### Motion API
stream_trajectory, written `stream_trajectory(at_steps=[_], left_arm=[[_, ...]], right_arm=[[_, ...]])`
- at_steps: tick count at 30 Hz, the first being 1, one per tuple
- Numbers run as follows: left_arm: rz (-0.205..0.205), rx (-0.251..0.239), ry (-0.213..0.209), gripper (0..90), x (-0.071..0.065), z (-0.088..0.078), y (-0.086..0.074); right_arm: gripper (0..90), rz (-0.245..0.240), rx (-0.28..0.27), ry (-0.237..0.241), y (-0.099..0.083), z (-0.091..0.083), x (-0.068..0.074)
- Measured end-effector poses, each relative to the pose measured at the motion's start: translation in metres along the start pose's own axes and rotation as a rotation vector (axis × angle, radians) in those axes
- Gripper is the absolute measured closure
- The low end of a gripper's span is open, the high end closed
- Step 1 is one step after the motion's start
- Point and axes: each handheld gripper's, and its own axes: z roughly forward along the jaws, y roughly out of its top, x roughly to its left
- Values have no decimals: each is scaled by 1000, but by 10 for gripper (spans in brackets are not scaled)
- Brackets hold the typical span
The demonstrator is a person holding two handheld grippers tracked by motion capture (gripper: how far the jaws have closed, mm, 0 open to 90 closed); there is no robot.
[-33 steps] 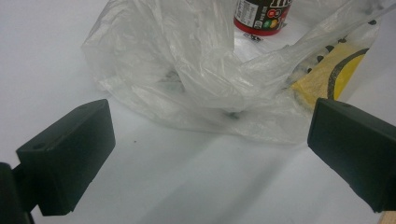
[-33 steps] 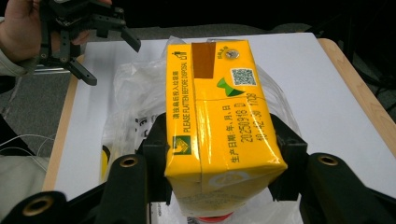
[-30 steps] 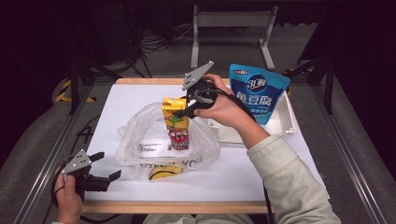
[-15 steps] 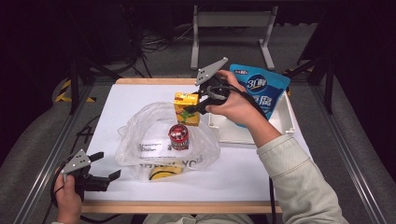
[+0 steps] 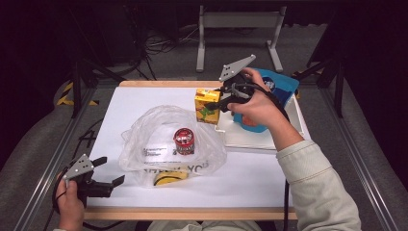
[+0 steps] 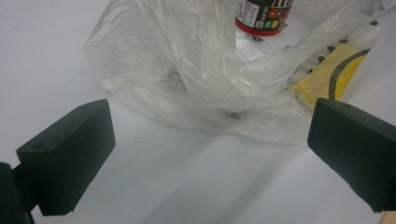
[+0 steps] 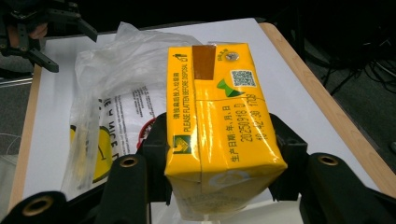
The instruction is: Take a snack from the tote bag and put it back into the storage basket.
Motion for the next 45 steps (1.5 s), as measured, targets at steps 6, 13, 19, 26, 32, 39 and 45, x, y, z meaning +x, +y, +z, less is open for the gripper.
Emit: stream_trajectory(at_steps=[6,13,19,26,32,39,45], left_arm=[[0,0,1,13,0,0,0],[7,3,-5,13,0,0,0],[7,4,-4,13,0,0,0],[6,4,-3,13,0,0,0],[6,3,-3,13,0,0,0],[7,5,-3,13,0,0,0],[8,7,-3,13,0,1,0]], right_arm=[[526,17,6,-27,-7,-9,-8],[526,38,4,-48,-16,-16,-14],[526,42,12,-71,-23,-20,-20],[525,56,29,-91,-33,-26,-27],[525,67,36,-111,-40,-32,-32],[525,66,45,-128,-49,-32,-36],[525,77,57,-140,-58,-31,-40]])
